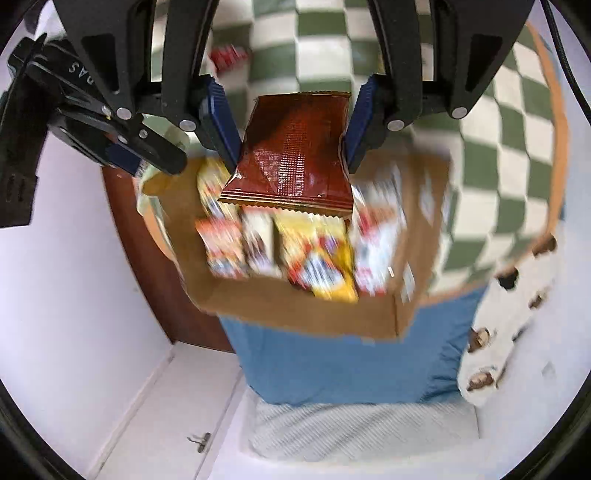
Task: Organize snacks
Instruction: 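Lower both items into the box and open both tools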
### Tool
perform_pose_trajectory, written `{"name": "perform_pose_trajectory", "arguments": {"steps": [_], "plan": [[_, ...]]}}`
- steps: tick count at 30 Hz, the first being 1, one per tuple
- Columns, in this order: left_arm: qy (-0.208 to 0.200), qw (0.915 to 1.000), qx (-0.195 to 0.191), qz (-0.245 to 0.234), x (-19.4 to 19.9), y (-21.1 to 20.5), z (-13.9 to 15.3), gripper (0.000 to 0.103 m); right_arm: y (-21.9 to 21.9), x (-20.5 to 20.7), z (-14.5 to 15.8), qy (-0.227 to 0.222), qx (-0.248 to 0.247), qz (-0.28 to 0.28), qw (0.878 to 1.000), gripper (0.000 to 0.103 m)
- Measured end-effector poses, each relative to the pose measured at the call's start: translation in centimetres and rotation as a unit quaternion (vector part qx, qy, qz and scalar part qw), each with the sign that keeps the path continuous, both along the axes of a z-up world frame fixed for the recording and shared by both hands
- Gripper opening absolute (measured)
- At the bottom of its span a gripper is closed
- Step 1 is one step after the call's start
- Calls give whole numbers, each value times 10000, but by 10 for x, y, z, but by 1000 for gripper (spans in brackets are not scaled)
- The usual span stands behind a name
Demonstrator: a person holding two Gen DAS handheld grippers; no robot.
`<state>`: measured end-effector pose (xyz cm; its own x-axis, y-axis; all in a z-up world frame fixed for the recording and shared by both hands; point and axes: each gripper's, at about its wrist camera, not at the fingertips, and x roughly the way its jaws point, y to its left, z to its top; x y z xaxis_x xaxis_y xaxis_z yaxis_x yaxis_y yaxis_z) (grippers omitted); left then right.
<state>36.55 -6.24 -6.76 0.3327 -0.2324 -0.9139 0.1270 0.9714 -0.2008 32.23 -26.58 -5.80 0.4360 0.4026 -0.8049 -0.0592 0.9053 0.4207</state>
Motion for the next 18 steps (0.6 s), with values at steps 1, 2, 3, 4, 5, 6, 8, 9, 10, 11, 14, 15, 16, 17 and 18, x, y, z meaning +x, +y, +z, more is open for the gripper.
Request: {"name": "perform_pose_trajectory", "arguments": {"steps": [1,2,3,4,5,6,8,9,10,11,14,15,16,17,18], "plan": [[32,10000,64,24,18,3,-1,53,-4,16,1,30,-58,35,10000,57],[77,9999,102,66,33,7,-5,53,-4,35,-3,98,-124,55,9999,57],[117,9997,163,98,48,9,-10,53,-5,52,-6,144,-174,60,9997,57],[192,9995,227,117,62,13,-15,53,-4,67,-10,207,-254,114,9994,57],[286,9992,230,151,76,16,-22,53,-1,81,-16,281,-362,137,9989,57],[403,9988,235,152,89,18,-31,53,1,91,-21,330,-403,136,9985,57],[623,9974,290,230,111,22,-48,53,6,112,-36,535,-506,190,9971,58],[665,9969,342,239,118,22,-56,53,6,119,-42,588,-524,182,9967,64],[809,9956,434,212,128,21,-66,54,9,127,-50,711,-578,232,9955,70],[916,9945,465,189,132,21,-73,62,10,136,-60,891,-651,251,9936,74],[1188,9915,502,162,144,21,-95,96,9,145,-81,1247,-820,168,9887,98],[1203,9912,521,157,143,20,-98,96,10,148,-86,1315,-914,202,9869,98],[1220,9909,552,154,144,20,-101,96,11,150,-90,1382,-1035,219,9847,98],[1239,9905,568,178,144,21,-104,96,11,151,-92,1385,-1086,229,9841,98],[1239,9907,540,173,143,21,-105,96,11,151,-96,1383,-1129,229,9837,98]]}}
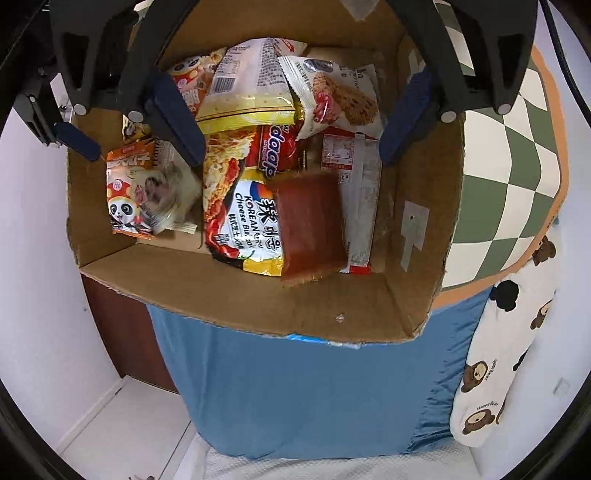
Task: Organize snacks
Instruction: 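Lower both items into the box and open both tools, then withdraw both tools from the box back over the mat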
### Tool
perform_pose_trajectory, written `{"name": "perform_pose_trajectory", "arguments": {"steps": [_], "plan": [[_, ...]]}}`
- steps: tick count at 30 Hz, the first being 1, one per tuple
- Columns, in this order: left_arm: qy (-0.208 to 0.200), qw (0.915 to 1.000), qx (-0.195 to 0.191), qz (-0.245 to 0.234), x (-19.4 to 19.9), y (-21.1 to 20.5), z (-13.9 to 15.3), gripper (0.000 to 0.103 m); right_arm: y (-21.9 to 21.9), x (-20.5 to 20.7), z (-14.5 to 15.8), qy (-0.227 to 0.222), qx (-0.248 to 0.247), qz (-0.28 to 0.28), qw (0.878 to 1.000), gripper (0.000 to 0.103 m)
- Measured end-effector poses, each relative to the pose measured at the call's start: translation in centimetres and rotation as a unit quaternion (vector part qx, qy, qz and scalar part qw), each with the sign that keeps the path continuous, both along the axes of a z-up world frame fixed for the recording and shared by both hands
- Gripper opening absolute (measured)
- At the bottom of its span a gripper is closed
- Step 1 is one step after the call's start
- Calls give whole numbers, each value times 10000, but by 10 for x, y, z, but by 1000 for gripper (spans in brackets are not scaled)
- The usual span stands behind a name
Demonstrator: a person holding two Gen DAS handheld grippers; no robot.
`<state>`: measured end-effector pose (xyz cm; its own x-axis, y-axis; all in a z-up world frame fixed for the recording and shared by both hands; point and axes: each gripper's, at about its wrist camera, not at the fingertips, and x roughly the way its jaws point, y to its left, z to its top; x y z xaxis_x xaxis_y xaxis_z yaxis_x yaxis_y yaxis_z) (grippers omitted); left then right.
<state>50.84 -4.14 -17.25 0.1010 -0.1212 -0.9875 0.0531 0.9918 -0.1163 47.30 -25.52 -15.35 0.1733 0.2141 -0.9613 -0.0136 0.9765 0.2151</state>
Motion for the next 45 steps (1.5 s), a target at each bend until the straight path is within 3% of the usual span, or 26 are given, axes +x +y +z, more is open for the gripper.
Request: {"name": "perform_pose_trajectory", "arguments": {"steps": [8,18,34,45], "plan": [[-185,9997,170,-34,-19,-3,1,96,-14,-7,-4,-34,-221,-186,9996,98],[-778,9961,410,-35,-48,-7,27,96,-21,-32,23,-362,-501,-249,9978,98],[-1842,9822,368,16,-128,0,103,96,-27,-109,104,-1413,-697,-356,9869,98],[-2533,9670,268,95,-200,6,157,96,-28,-181,160,-2083,-675,-516,9744,99]]}}
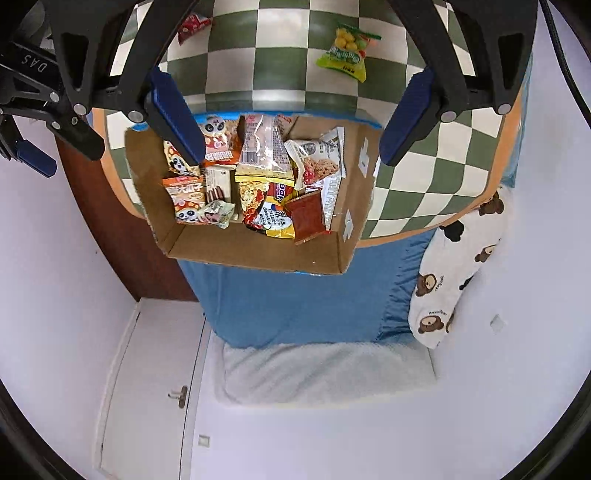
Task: Organize snacks
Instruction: 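Withdraw both tools from the box back over the mat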
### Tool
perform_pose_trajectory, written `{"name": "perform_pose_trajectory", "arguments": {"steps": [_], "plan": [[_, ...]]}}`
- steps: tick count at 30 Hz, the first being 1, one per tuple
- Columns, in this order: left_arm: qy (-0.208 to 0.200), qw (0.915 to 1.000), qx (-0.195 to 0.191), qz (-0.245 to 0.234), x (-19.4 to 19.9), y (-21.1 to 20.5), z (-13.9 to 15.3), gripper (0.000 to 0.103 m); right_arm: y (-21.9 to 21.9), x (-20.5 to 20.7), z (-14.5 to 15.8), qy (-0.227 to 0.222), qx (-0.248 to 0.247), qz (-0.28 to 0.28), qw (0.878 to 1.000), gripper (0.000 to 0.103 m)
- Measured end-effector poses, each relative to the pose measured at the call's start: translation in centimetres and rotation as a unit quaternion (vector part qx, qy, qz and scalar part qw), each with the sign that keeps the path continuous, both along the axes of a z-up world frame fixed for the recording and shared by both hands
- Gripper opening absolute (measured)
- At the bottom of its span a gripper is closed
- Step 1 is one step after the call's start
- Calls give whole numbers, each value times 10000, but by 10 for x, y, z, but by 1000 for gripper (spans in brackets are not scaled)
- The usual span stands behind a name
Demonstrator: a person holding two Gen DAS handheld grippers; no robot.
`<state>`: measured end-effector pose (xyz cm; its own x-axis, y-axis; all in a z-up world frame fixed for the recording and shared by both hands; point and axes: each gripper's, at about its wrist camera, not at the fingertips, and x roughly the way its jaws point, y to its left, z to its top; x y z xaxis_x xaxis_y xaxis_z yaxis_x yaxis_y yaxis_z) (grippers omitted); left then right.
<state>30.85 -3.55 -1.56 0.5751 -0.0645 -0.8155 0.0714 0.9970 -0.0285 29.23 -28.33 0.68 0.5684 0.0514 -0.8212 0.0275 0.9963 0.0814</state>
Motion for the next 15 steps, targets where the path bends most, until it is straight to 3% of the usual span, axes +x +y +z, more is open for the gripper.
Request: {"name": "perform_pose_trajectory", "arguments": {"steps": [7,15], "plan": [[-343,9994,28,-25,-39,0,21,96,3,-40,27,-318,-29,-41,9995,99],[-336,9994,27,10,-59,1,18,96,2,-68,32,-372,146,-138,9991,100]]}}
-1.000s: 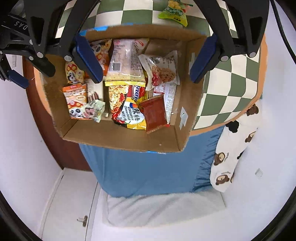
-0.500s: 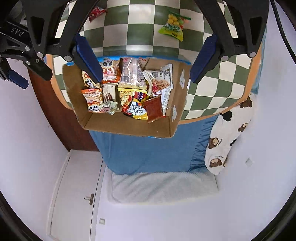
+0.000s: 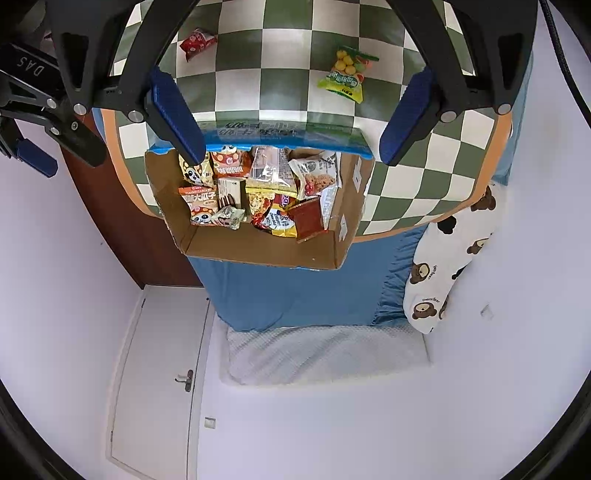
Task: Organize snacks
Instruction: 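Withdraw both tools from the box back over the mat, then grasp the green watermelon candy bag with the left tool while the right tool grasps the red packet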
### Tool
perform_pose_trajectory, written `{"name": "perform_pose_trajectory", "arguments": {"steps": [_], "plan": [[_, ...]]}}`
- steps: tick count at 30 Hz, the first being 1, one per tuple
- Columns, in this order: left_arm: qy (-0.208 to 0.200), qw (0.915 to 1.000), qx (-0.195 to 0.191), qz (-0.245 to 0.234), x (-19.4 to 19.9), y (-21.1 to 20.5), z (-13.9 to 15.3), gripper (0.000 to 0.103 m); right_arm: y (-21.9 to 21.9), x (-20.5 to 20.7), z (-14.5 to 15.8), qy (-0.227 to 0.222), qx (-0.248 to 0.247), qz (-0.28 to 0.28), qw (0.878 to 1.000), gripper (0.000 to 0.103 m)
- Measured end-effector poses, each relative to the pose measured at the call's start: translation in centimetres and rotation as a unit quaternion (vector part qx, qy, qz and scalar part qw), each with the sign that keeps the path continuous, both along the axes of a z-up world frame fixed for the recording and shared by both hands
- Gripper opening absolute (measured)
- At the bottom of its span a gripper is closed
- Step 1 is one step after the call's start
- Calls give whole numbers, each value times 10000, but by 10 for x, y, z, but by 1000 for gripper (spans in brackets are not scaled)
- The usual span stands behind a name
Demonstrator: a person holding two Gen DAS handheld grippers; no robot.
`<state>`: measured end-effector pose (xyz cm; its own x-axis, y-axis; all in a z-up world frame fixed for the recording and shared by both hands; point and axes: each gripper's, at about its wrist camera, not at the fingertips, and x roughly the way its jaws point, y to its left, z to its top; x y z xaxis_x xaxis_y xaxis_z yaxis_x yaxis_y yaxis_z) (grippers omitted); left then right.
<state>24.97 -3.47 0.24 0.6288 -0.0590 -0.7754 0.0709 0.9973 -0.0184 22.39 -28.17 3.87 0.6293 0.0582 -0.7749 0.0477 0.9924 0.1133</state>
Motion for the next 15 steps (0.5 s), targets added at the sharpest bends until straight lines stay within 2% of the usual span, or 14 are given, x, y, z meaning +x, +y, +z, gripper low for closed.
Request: {"name": "perform_pose_trajectory", "arguments": {"steps": [4,7,12,15], "plan": [[165,9998,18,74,-4,3,-14,96,-5,-6,-16,241,240,-36,9994,100],[364,9991,83,215,-9,10,-34,96,-13,-9,-47,711,710,-40,9949,100],[954,9938,248,518,-17,30,-91,96,-22,-18,-125,1652,1032,-124,9808,100],[1389,9870,392,708,-24,47,-131,96,-29,-27,-183,2388,1188,-220,9635,100]]}}
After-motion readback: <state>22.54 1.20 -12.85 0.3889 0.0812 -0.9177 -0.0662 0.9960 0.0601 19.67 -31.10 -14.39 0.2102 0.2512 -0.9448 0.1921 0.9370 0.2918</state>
